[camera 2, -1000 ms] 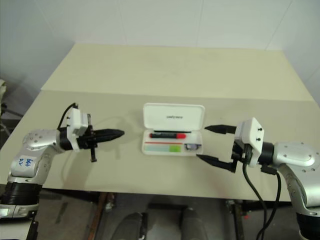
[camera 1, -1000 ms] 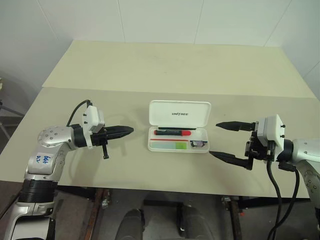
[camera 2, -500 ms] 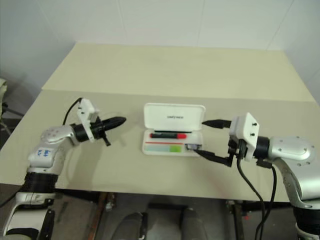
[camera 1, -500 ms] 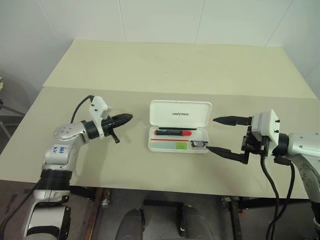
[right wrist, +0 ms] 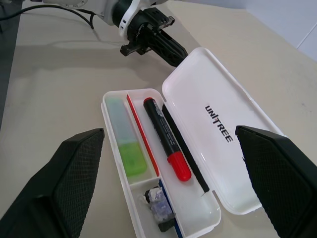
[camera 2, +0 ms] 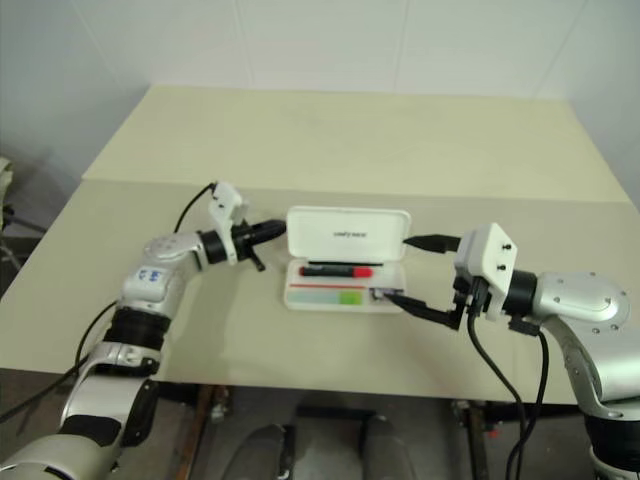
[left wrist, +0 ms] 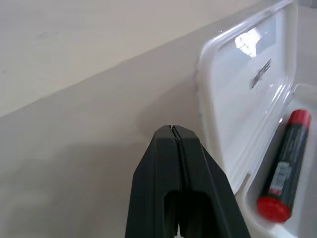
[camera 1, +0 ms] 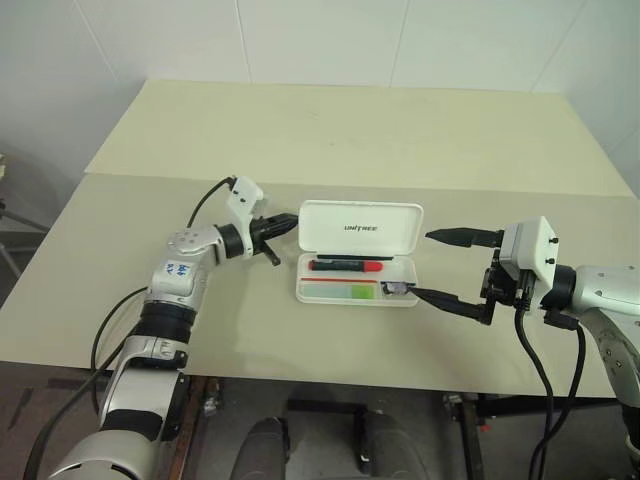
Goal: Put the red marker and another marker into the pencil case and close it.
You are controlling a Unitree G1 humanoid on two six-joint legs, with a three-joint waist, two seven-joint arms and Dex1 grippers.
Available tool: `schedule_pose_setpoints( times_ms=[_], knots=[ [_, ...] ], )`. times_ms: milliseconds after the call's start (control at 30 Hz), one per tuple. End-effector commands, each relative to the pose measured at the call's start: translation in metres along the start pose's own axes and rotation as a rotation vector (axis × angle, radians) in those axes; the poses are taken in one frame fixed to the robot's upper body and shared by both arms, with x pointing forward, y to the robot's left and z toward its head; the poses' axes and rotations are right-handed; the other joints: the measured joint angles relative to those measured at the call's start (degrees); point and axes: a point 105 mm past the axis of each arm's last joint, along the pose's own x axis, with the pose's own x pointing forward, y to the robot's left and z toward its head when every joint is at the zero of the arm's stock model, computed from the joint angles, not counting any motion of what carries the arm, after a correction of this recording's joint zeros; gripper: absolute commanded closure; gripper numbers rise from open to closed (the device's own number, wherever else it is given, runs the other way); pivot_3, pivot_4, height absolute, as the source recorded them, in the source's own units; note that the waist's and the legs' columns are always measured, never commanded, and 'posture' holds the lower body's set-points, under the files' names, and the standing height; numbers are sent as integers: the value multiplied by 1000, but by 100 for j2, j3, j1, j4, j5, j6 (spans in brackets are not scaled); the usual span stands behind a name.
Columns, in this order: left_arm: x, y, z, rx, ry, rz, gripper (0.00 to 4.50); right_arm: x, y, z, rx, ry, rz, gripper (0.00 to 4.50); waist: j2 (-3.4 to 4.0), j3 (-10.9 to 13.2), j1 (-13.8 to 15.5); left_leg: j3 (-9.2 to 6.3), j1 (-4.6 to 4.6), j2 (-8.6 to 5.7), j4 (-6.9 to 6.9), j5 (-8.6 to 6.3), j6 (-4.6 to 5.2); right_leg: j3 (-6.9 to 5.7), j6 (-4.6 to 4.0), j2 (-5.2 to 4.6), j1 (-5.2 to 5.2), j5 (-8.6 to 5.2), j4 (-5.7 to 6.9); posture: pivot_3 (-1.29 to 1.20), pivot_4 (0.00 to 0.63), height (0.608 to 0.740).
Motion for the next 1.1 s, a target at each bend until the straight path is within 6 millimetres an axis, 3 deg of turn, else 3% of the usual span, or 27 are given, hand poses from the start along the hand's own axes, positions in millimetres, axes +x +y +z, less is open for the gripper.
schedule_pose_setpoints(
  times_ms=[33, 333, 500, 900, 1100],
  knots=[
    [0, -13, 21, 46, -72, -99, 4483, 1, 3, 7, -23, -22, -6, 0, -1, 0, 0, 0, -1, 0, 0, 0, 0, 0, 0, 0, 0, 0, -1, 0, 150, 740],
    [-24, -31, 21, 117, -60, -269, 4483, 2, 5, 6, -15, -25, -21, 0, -1, 0, -17, 0, 0, 1, -3, 0, 0, 1, -1, 1, -1, 0, -2, 0, 150, 740],
    [-33, -38, 8, 190, 30, -350, 4483, 3, 4, 6, -13, -27, -27, 0, -1, 0, -7, 0, 0, 1, 0, 0, 0, 0, -3, 0, 0, -1, -1, 0, 150, 740],
    [-15, -68, -20, 230, 180, -516, 4483, 4, 5, 7, -13, -30, -37, 0, -1, 0, 4, -3, -3, 0, -1, -1, 1, 0, -3, 0, 0, -2, -5, 0, 150, 740],
    [-7, -72, -35, 271, 278, -541, 4483, 3, 8, 7, -10, -28, -58, 0, -1, -1, 3, -4, -1, 0, 1, -1, 1, 0, -4, 0, 2, -2, -4, 0, 150, 740]
  ],
)
